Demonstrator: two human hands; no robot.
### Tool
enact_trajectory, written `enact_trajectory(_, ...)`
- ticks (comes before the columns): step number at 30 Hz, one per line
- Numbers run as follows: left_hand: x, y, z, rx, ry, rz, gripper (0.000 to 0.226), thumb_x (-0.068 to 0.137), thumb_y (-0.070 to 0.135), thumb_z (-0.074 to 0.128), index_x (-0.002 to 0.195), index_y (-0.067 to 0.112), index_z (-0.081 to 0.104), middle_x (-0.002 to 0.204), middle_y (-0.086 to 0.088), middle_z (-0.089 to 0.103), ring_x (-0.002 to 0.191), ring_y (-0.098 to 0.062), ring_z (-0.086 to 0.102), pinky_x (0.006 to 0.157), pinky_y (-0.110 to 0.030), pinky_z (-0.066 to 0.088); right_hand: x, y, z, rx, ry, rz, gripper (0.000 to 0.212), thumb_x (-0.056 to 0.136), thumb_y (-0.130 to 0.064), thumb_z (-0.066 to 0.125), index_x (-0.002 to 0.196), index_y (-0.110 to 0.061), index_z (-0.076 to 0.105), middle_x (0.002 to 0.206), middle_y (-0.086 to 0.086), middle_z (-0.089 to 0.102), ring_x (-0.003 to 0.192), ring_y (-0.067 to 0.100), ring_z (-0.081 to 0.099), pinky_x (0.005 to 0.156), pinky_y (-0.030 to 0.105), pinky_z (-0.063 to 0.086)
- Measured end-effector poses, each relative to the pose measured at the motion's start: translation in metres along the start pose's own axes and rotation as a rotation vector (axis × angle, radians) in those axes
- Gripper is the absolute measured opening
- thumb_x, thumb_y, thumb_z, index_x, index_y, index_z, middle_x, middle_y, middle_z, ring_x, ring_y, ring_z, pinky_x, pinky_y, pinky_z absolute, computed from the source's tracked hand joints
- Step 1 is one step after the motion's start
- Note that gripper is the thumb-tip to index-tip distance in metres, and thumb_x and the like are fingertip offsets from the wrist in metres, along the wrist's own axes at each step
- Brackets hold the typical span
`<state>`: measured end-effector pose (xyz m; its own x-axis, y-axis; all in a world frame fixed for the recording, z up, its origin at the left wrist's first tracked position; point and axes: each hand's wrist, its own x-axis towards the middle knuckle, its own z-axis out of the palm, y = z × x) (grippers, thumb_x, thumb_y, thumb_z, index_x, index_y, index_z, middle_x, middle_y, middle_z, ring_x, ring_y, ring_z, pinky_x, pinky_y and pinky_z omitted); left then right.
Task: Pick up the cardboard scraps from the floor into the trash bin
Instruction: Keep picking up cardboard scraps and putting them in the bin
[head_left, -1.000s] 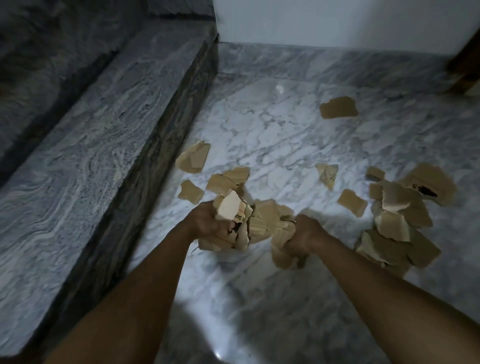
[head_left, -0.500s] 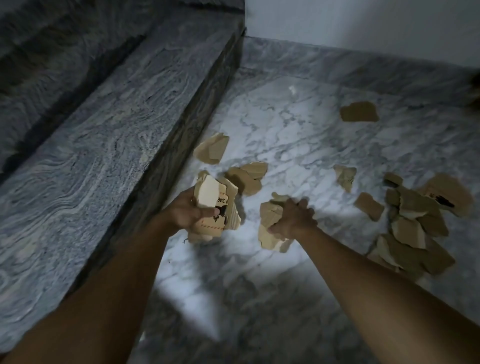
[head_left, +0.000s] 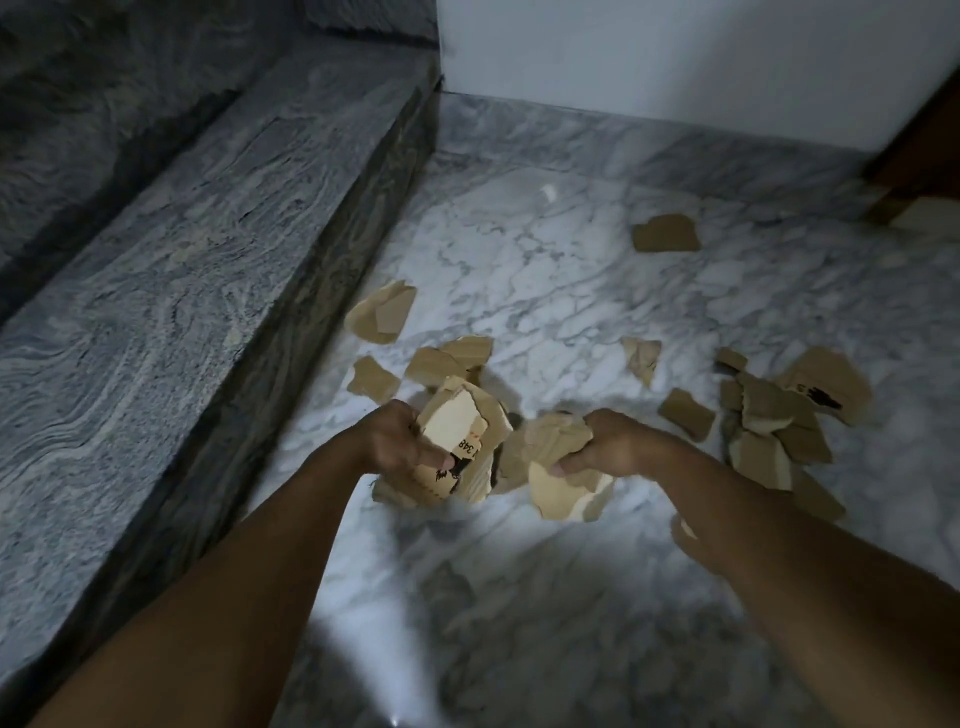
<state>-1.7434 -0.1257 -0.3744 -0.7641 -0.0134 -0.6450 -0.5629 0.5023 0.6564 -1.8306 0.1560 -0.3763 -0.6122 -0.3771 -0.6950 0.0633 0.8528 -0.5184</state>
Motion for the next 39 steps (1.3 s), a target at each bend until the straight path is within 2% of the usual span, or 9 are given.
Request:
enact_trajectory(4, 0.026, 0.035, 0.039, 0.304, -0.163, 0.021, 0.06, 0.065, 0.029, 0.089, 0.12, 0.019, 0.066, 0.115, 0.0, 0.069, 0.109, -0.018, 0.064, 0.081, -0.022, 0.051, -0.028, 0.027, -0.045, -0.194, 0.036, 0.093, 0.048, 0.064, -0.055, 0.085, 0.099, -0.027, 0.069, 0.09, -0.011, 0.069, 0.083, 0.007, 0.063, 0.075, 0.02, 0.051)
enact_trajectory(7, 0.056, 0.045, 0.074, 0.676, -0.138, 0.03, 0.115, 0.045, 0.064, 0.075, 0.148, 0.037, 0.032, 0.16, -0.009, 0.019, 0.149, -0.035, 0.008, 0.116, -0.049, 0.027, -0.027, 0.053, -0.049, -0.308, -0.005, 0.164, 0.088, 0.034, -0.07, 0.08, 0.108, -0.024, 0.071, 0.106, -0.002, 0.071, 0.094, 0.018, 0.066, 0.085, 0.038, 0.058)
enact_trajectory(9, 0.069, 0.047, 0.09, 0.755, -0.08, 0.055, 0.111, 0.049, 0.061, 0.076, 0.148, 0.042, 0.028, 0.163, -0.004, 0.008, 0.148, -0.038, -0.004, 0.116, -0.056, 0.022, -0.025, 0.071, -0.044, -0.259, -0.051, 0.191, 0.081, 0.044, -0.059, 0.083, 0.113, -0.018, 0.069, 0.109, 0.002, 0.069, 0.097, 0.022, 0.066, 0.085, 0.042, 0.059)
enact_trajectory(13, 0.064, 0.051, 0.1, 0.776, 0.017, 0.023, 0.091, 0.066, 0.049, 0.083, 0.145, 0.039, 0.038, 0.142, -0.007, 0.028, 0.127, -0.034, 0.034, 0.103, -0.048, 0.043, -0.03, 0.077, -0.034, -0.177, -0.03, 0.149, 0.051, 0.07, -0.042, 0.078, 0.113, -0.015, 0.069, 0.113, 0.006, 0.07, 0.104, 0.025, 0.066, 0.083, 0.034, 0.055)
enact_trajectory(17, 0.06, 0.046, 0.1, 0.67, 0.037, 0.021, 0.072, 0.062, 0.047, 0.084, 0.124, 0.028, 0.054, 0.123, -0.006, 0.052, 0.109, -0.026, 0.051, 0.086, -0.039, 0.048, -0.034, 0.079, -0.035, -0.135, 0.012, 0.093, 0.037, 0.066, -0.036, 0.085, 0.096, -0.017, 0.076, 0.096, 0.001, 0.074, 0.09, 0.016, 0.069, 0.084, 0.036, 0.057)
enact_trajectory(21, 0.054, 0.041, 0.098, 0.462, 0.015, 0.068, 0.085, 0.064, 0.034, 0.086, 0.132, 0.027, 0.036, 0.114, -0.004, 0.06, 0.105, -0.027, 0.058, 0.076, -0.032, 0.048, -0.047, 0.089, -0.046, -0.093, -0.002, 0.078, 0.033, 0.07, -0.022, 0.088, 0.098, -0.012, 0.074, 0.09, -0.002, 0.072, 0.084, 0.012, 0.068, 0.074, 0.023, 0.055)
enact_trajectory(27, 0.045, 0.047, 0.093, 0.283, -0.141, 0.026, 0.046, 0.062, 0.036, 0.09, 0.102, 0.03, 0.069, 0.097, 0.006, 0.073, 0.094, -0.015, 0.068, 0.087, -0.041, 0.057, -0.078, 0.136, -0.077, -0.101, 0.176, 0.149, 0.054, 0.058, -0.031, 0.092, 0.103, -0.011, 0.07, 0.103, 0.004, 0.072, 0.099, 0.025, 0.068, 0.09, 0.041, 0.056)
enact_trajectory(32, 0.045, 0.084, 0.103, 0.283, -0.251, 0.044, 0.058, 0.063, 0.039, 0.09, 0.114, 0.02, 0.071, 0.105, 0.001, 0.074, 0.102, -0.019, 0.068, 0.093, -0.039, 0.055, -0.114, 0.179, -0.071, -0.123, 0.106, 0.352, 0.072, 0.08, -0.029, 0.079, 0.142, -0.009, 0.047, 0.142, 0.01, 0.052, 0.13, 0.032, 0.051, 0.105, 0.035, 0.042)
enact_trajectory(39, 0.053, 0.124, 0.156, 0.417, -0.337, 0.096, 0.053, 0.072, 0.035, 0.085, 0.119, 0.02, 0.066, 0.108, 0.002, 0.072, 0.098, -0.016, 0.067, 0.08, -0.026, 0.054, -0.088, 0.221, 0.0, 0.142, 0.343, 0.417, 0.093, 0.05, -0.065, 0.056, 0.128, -0.013, 0.061, 0.124, 0.017, 0.063, 0.114, 0.034, 0.062, 0.091, 0.035, 0.052)
